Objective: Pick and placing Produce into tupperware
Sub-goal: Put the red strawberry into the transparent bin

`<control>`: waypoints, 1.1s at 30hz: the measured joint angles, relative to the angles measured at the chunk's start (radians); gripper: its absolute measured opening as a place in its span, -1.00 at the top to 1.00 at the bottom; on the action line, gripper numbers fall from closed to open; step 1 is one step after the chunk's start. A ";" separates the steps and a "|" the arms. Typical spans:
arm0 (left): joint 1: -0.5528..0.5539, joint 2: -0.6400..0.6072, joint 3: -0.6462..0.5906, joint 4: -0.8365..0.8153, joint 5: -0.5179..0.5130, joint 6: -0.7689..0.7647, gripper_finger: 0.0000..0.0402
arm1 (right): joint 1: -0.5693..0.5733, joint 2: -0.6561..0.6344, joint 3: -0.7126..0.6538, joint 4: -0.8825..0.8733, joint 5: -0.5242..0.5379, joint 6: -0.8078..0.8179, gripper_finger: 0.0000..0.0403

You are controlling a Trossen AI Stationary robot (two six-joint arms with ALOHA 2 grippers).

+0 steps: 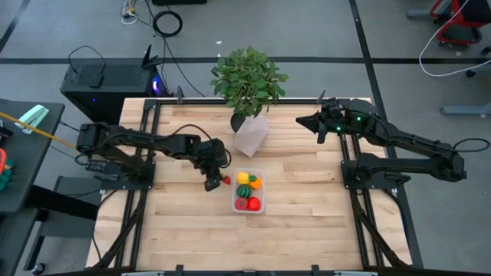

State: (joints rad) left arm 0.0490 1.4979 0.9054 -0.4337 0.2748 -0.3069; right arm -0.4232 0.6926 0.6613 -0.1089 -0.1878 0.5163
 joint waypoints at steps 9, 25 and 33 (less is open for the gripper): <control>0.000 -0.133 0.000 0.017 -0.031 -0.059 1.00 | 0.000 0.000 0.000 -0.004 0.000 -0.003 0.98; -0.049 0.020 0.348 -0.069 -0.037 0.084 1.00 | 0.001 0.000 0.000 -0.007 0.004 -0.011 0.98; -0.048 0.154 0.430 -0.081 0.033 0.119 1.00 | 0.001 0.000 0.000 -0.011 0.004 -0.011 0.98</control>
State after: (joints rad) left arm 0.0005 1.6524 1.3350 -0.5152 0.3077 -0.1879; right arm -0.4225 0.6930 0.6613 -0.1204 -0.1841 0.5053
